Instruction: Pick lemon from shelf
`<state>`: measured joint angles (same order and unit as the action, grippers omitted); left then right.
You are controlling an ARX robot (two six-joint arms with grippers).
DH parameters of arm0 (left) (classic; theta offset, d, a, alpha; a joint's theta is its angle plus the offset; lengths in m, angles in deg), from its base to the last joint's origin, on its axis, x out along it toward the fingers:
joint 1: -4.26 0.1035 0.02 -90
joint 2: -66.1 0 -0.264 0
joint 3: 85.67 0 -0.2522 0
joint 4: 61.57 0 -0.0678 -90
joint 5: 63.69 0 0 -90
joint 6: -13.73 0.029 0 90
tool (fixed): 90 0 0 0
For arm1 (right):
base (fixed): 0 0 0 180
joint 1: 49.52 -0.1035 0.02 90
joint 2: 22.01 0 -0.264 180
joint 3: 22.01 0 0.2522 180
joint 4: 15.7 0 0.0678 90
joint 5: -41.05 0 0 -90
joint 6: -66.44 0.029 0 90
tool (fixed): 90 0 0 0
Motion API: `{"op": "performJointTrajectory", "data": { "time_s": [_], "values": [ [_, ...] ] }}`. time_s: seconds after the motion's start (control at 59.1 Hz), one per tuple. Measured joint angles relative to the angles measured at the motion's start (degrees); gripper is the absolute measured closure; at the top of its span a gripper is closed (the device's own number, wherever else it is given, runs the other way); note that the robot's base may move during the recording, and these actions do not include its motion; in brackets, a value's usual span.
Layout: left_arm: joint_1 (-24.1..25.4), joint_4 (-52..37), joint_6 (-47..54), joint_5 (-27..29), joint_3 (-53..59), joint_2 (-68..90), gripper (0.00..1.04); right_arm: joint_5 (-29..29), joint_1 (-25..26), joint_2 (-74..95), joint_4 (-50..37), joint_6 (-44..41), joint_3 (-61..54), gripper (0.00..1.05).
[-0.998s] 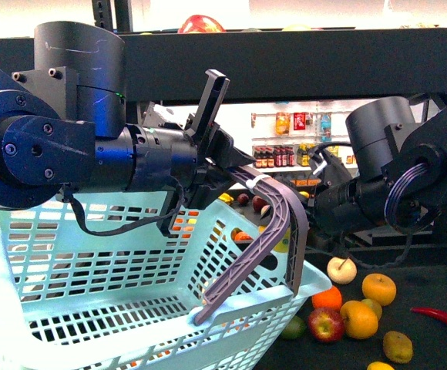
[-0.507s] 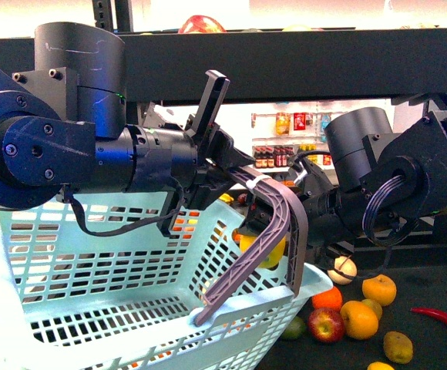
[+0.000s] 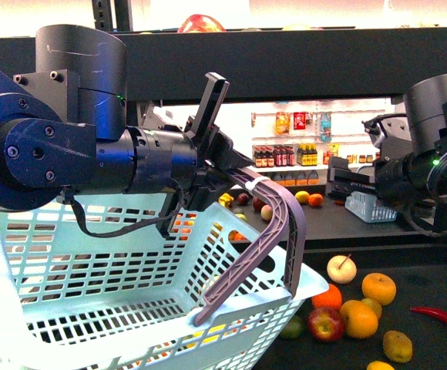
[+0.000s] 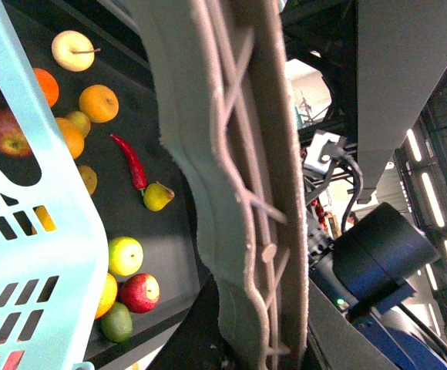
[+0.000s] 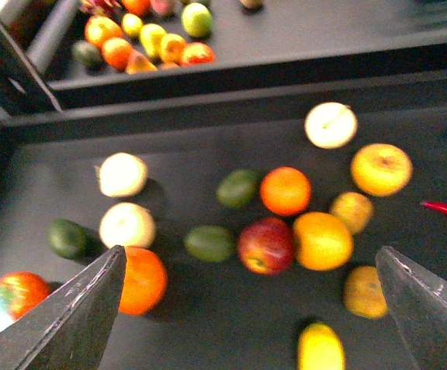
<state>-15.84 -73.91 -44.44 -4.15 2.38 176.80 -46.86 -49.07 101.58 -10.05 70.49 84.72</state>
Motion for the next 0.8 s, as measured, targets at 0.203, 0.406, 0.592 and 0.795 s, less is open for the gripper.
{"op": "performJointTrajectory", "data": {
  "time_s": [0.203, 0.406, 0.592, 0.795],
  "values": [
    [0.0, 0.0, -0.1, -0.4, 0.0, 0.0, 0.94, -5.3, 2.1, 9.8, 1.3, -7.6, -0.3, 0.07],
    [0.0, 0.0, -0.1, -0.3, 0.0, 0.0, 0.94, -8.0, 2.2, 19.9, 3.7, -7.9, 3.1, 0.07],
    [0.0, 0.0, 0.0, -0.3, 0.0, 0.0, 0.94, -8.9, 2.2, 27.2, 6.6, -6.6, 9.7, 0.07],
    [0.0, 0.0, 0.0, -0.4, 0.0, 0.0, 0.94, -8.9, 2.4, 33.5, 9.5, -4.6, 15.5, 0.07]
  ]
}}
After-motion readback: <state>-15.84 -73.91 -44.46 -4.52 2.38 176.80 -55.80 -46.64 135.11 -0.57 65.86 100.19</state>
